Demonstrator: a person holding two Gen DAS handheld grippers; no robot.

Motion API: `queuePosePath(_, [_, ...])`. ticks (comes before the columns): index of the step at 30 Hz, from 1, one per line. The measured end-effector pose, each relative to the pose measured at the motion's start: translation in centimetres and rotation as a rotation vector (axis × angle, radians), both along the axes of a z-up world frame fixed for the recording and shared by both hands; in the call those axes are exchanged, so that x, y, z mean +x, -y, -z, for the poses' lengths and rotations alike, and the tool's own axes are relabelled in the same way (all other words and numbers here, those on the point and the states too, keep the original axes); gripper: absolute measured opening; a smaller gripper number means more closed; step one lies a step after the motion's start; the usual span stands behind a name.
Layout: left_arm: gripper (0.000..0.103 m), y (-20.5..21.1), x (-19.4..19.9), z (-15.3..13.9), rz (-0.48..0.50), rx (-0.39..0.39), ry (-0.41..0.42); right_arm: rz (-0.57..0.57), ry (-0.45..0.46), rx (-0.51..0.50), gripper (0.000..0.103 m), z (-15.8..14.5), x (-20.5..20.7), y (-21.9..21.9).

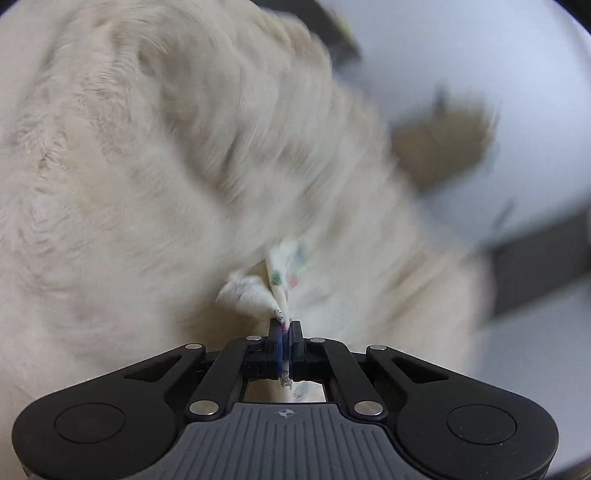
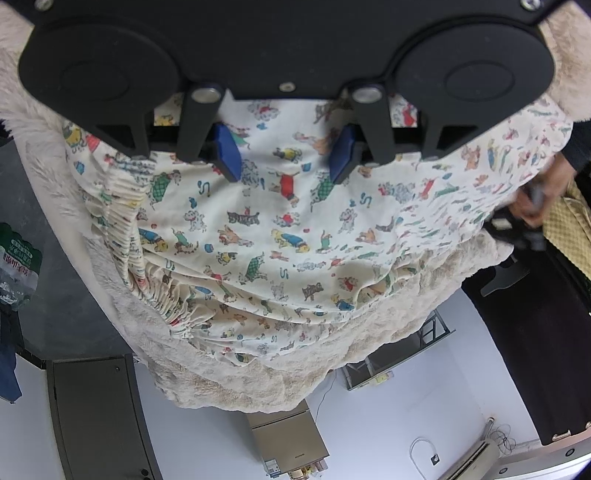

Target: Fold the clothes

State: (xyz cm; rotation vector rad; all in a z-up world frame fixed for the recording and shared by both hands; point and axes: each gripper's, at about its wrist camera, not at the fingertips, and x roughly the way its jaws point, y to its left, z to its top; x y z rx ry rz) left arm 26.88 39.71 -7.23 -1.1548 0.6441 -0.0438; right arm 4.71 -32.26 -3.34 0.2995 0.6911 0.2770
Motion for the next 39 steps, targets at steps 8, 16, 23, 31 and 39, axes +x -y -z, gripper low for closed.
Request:
queuePosePath(8, [0.037,-2.3,-3.7,-5.6,-0.129,0.141,0.105,0.003,0.005,0.01,0.052,0.1,-0.2,0.2])
queuePosePath(16, [0.047,-4.8,-5.9,3.1,-0.036,0.336,-0.124,0.0,-0.002,-0.003,0.053,0.1,0.0,-0.1])
queuePosePath(23, [0.049,-5.8,-5.9,7.8,0.053,0.154,-0.129,0.001,-0.001,-0.002,0.053,0.2,0.0,-0.1])
queuePosePath(31, [0.01,-1.3,-5.5,6.4,0.119,0.243,-0.01,0.001,-0.002,-0.001,0.053,0.2,0.0,-0.1])
queuePosePath(39, [0.014,14.9,-7.4,0.0,0.699,0.907,0.293,0.001,-0.002,0.003,0.053,0.1,0.0,-0.1])
